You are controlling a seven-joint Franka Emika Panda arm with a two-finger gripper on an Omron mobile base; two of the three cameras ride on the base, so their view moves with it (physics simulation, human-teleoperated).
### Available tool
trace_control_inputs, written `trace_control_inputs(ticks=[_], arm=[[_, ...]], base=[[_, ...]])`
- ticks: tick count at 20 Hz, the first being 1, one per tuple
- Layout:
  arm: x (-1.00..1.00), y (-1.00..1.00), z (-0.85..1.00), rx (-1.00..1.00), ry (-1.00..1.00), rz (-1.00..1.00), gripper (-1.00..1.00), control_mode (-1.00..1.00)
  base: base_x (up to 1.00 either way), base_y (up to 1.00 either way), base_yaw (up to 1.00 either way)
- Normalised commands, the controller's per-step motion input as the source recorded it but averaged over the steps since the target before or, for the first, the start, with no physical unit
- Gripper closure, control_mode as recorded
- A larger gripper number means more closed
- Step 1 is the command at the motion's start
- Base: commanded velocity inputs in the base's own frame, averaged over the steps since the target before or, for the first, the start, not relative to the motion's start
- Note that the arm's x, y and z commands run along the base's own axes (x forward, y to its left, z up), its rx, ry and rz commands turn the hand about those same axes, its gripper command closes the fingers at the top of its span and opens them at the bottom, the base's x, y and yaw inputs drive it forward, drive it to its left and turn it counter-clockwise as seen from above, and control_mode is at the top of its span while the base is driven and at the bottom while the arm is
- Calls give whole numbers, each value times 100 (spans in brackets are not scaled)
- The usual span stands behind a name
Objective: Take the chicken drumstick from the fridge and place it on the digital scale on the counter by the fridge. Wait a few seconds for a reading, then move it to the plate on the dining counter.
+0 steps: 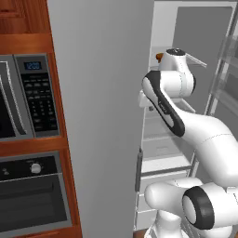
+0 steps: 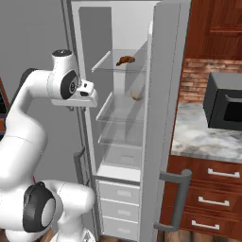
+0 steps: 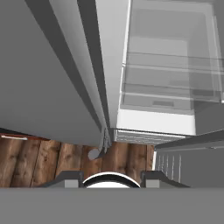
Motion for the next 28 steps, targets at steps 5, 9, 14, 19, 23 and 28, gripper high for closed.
trace_control_inputs(ticks=[5,9,14,19,23,28], arm=[[0,-1,0,0,0,0,-100,100],[0,0,0,0,0,0,-100,100],[0,0,0,0,0,0,-100,100],[0,0,0,0,0,0,-100,100],[0,0,0,0,0,0,-100,100],[-41,-21,26,3,-21,0,-100,-100]], base=[[4,-30,0],[21,-42,0],[55,-12,0],[74,-18,0],[51,-14,0],[0,0,0]])
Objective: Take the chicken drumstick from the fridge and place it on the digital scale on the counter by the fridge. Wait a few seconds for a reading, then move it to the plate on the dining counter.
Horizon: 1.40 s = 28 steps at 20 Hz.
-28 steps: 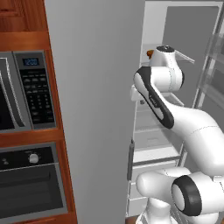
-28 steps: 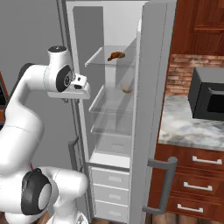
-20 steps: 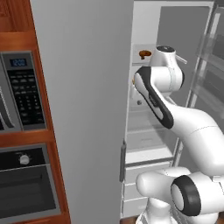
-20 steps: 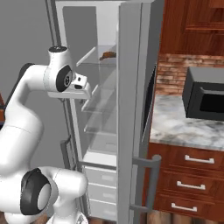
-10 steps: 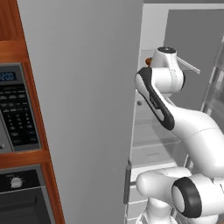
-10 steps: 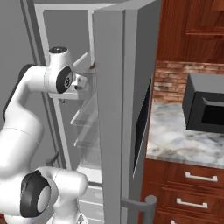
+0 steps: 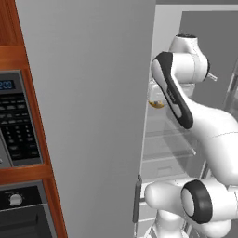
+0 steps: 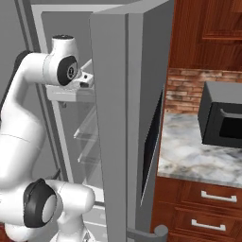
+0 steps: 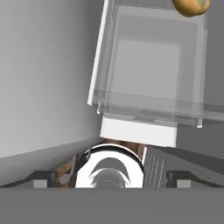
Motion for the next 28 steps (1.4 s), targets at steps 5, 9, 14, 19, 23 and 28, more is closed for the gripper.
trace_control_inputs(ticks=[5,9,14,19,23,28], arm=[[-78,-29,49,0,-51,0,-100,-100],[-19,-23,34,0,-46,0,-100,-100],[0,-19,29,0,-47,0,-100,-100],[23,-1,30,7,-38,0,-100,-100],[29,0,35,15,-12,0,-100,-100],[63,0,21,16,3,0,-100,-100]], base=[[0,0,0],[0,0,0],[0,0,0],[0,0,0],[0,0,0],[0,0,0]])
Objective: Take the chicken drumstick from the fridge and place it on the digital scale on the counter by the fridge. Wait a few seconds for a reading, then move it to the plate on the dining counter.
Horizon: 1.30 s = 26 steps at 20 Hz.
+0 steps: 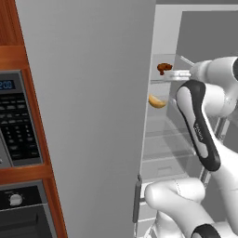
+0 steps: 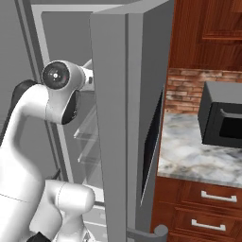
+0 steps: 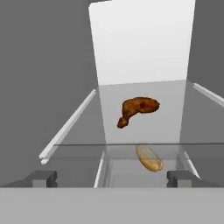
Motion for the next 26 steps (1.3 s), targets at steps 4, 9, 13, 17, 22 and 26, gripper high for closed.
trace_control_inputs(ticks=[4,9,13,17,22,26], arm=[[79,0,6,13,14,0,-100,-100],[70,0,-3,4,15,-1,-100,-100],[47,0,-21,0,2,-3,-100,-100],[37,-1,-35,-1,0,-3,-100,-100],[41,0,-32,-4,-6,-1,-100,-100],[51,0,-1,0,-9,0,-100,-100]], base=[[0,0,0],[0,0,0],[0,0,0],[0,0,0],[0,0,0],[0,0,0]])
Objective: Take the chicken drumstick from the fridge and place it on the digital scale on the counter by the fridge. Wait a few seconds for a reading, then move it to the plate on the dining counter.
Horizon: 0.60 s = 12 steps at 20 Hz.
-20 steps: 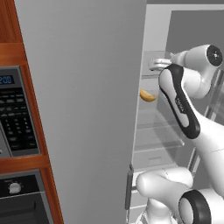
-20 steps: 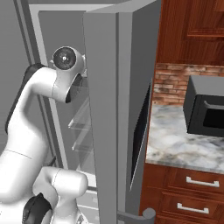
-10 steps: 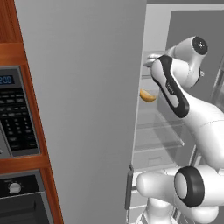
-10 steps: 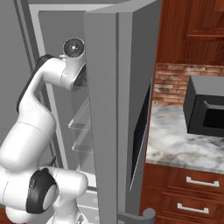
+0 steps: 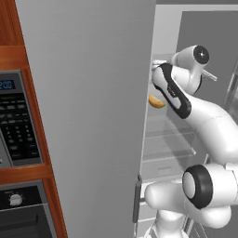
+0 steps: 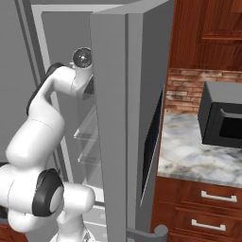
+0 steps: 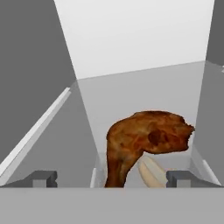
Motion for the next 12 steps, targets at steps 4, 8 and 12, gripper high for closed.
trace_control_inputs(ticks=[4,8,12], arm=[[53,0,-2,0,-3,0,-100,-100],[59,-2,-8,0,2,-1,-100,-100],[54,-8,-21,0,10,-1,-100,-100]], base=[[0,0,0],[0,0,0],[0,0,0]])
